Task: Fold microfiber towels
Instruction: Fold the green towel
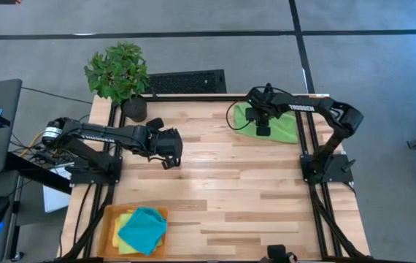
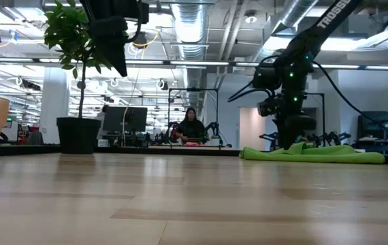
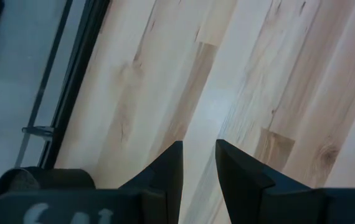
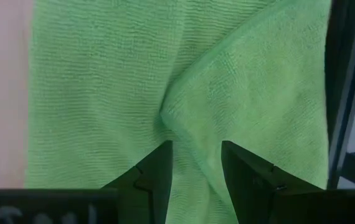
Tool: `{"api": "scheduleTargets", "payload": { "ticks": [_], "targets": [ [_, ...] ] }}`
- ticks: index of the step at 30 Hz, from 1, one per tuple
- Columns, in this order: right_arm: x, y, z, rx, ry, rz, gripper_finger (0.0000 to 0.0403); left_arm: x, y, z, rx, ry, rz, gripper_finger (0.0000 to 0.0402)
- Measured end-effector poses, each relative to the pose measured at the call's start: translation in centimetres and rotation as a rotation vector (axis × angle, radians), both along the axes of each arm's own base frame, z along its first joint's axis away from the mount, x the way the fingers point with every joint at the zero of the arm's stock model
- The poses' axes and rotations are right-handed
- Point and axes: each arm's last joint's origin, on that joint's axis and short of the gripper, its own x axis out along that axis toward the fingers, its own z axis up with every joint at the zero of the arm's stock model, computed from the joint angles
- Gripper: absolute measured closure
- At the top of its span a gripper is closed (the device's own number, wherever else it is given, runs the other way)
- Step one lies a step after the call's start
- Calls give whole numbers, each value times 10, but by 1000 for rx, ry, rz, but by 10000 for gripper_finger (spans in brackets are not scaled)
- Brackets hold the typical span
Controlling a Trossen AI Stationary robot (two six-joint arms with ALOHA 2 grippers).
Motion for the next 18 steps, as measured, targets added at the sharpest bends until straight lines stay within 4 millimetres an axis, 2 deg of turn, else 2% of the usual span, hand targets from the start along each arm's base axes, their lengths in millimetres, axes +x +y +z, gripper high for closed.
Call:
{"api": "scheduleTargets", "payload": {
  "ticks": [7, 15, 18],
  "targets": [
    [-2, -6, 0, -7, -18, 3, 242, 3, 0, 1, 6, -27, -22, 315],
    [3, -5, -24, 63, 46, 43, 242, 4, 0, 1, 4, -33, -18, 315],
    [9, -7, -26, 33, 24, 51, 242, 4, 0, 1, 3, -35, -18, 315]
  ]
}}
